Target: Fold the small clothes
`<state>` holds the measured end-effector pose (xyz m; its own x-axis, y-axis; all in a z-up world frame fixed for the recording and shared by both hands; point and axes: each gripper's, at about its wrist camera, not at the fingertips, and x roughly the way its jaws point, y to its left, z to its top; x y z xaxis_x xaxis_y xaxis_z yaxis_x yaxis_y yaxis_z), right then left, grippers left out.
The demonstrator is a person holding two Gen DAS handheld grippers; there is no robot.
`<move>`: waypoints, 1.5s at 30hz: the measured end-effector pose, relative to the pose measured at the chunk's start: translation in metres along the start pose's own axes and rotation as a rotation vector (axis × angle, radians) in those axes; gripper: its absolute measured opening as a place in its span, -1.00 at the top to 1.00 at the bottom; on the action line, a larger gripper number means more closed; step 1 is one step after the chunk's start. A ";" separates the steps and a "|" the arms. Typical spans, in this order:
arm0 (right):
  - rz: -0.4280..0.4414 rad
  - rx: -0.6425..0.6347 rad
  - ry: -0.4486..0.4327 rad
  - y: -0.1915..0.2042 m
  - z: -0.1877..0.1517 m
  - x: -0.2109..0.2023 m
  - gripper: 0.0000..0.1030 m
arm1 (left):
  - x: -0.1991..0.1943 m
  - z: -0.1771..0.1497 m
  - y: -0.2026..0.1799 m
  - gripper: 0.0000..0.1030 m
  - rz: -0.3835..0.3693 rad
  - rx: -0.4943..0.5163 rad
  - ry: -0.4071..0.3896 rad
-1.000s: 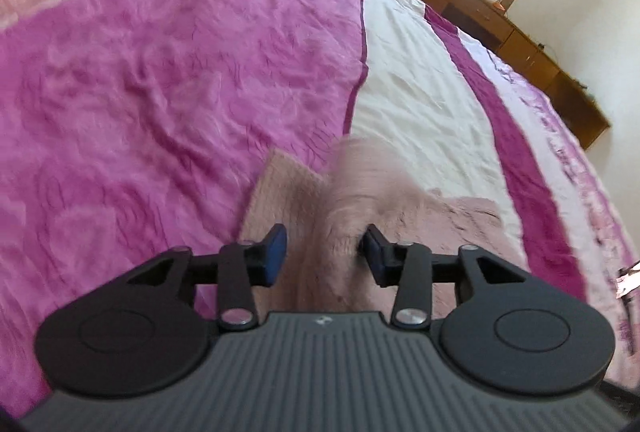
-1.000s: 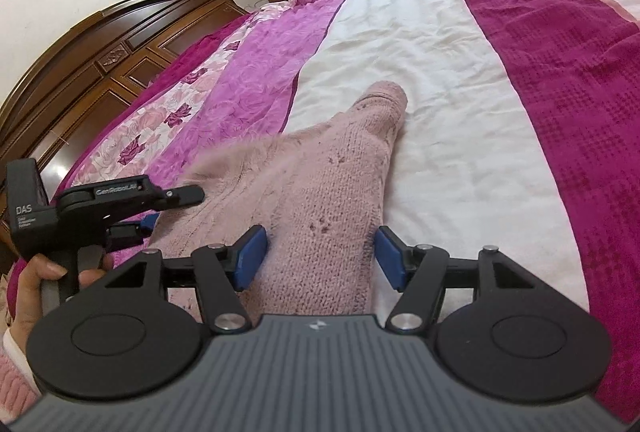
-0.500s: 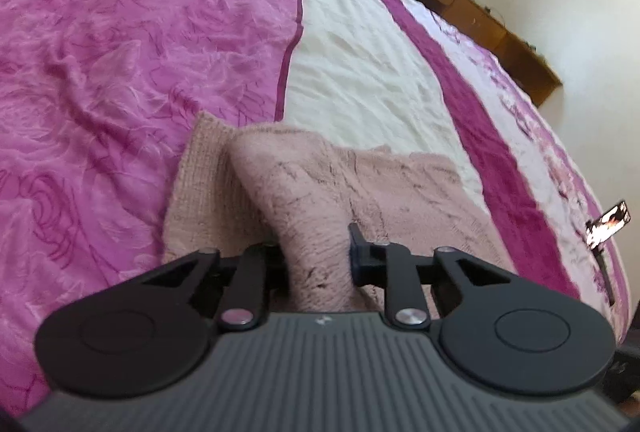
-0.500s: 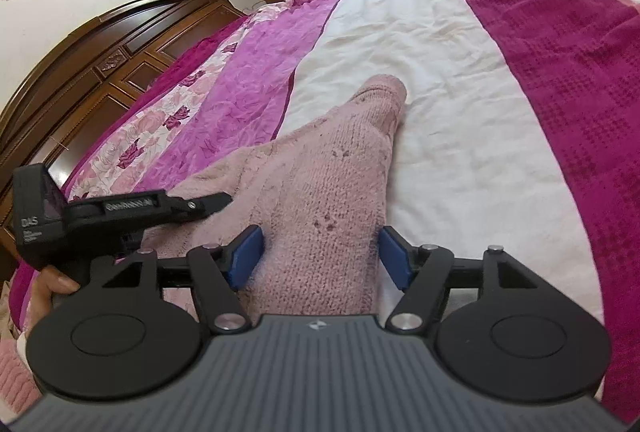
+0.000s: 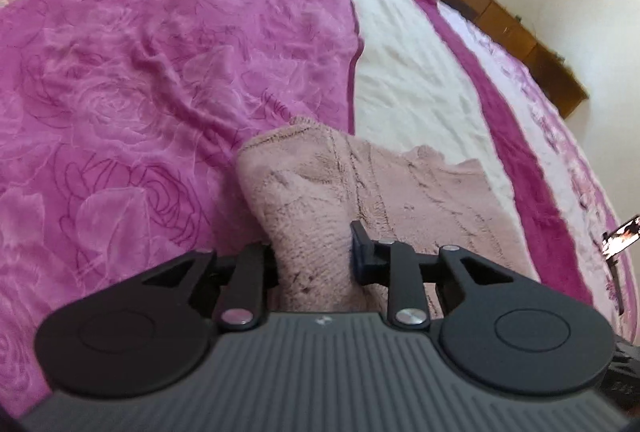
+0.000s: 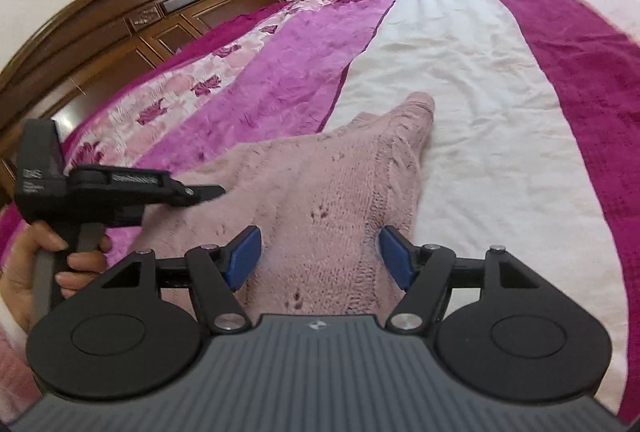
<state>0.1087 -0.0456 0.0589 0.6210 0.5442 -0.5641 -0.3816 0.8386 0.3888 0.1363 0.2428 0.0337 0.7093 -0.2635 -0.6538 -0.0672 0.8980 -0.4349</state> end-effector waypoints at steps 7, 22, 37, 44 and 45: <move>-0.011 0.058 0.024 -0.014 -0.007 -0.003 -0.41 | -0.039 -0.019 -0.020 0.13 0.023 0.091 -0.049; -0.002 0.131 0.071 -0.021 -0.022 0.007 -0.44 | -0.042 -0.043 -0.010 0.02 0.130 0.056 -0.014; 0.075 0.217 0.055 -0.045 0.005 -0.001 -0.63 | -0.052 -0.041 0.000 -0.39 0.114 -0.064 0.007; 0.129 0.262 0.120 -0.055 0.001 0.023 -0.63 | -0.039 -0.042 0.004 -0.43 0.069 -0.093 0.022; 0.136 0.264 0.125 -0.055 0.001 0.027 -0.63 | -0.037 -0.042 0.005 -0.44 0.059 -0.102 0.026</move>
<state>0.1468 -0.0775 0.0230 0.4814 0.6636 -0.5725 -0.2546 0.7309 0.6332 0.0802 0.2420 0.0294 0.6836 -0.2218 -0.6953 -0.1802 0.8719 -0.4553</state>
